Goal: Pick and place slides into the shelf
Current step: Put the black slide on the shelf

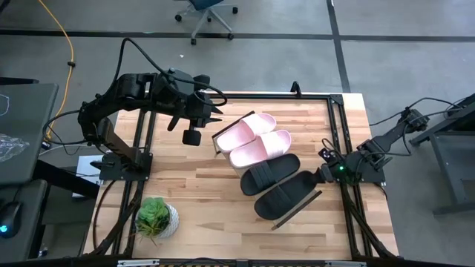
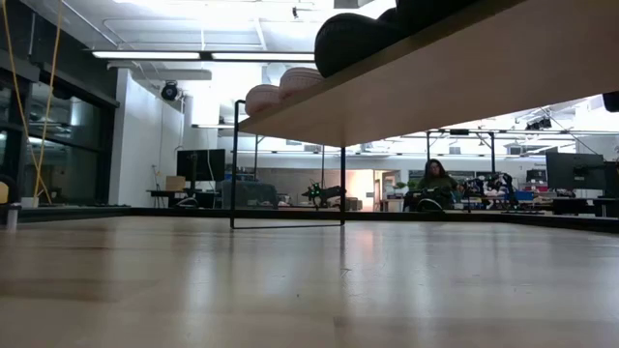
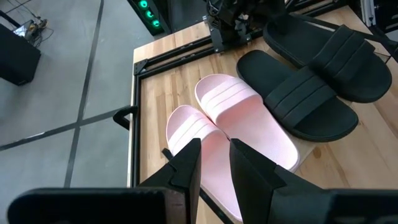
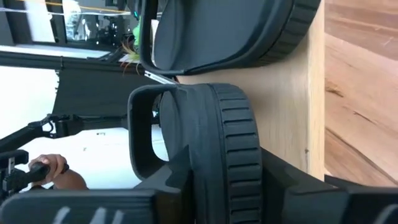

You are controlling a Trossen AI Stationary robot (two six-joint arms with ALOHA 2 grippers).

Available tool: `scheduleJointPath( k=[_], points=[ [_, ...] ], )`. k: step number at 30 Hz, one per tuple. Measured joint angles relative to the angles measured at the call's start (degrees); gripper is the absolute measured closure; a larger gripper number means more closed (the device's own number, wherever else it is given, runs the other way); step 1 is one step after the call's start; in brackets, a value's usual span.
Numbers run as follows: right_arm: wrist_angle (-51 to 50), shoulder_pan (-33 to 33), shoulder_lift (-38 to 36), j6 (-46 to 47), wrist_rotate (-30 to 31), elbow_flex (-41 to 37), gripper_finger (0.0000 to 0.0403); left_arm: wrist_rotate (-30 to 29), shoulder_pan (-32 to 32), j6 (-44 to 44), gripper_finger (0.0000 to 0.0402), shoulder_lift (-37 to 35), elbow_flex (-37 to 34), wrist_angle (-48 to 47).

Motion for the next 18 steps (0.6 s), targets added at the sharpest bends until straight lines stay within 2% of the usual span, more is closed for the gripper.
scheduleJointPath(
  k=[11,18],
  points=[
    [1.2,0.0,0.0,0.0,-0.4,0.0,0.0296,0.0,0.0,0.0,0.0328,0.0,0.0,0.0],
    [0.9,0.0,-0.1,0.0,-1.1,0.0,0.0274,0.0,0.0,0.0,0.0328,0.0,0.0,0.0]
  ],
)
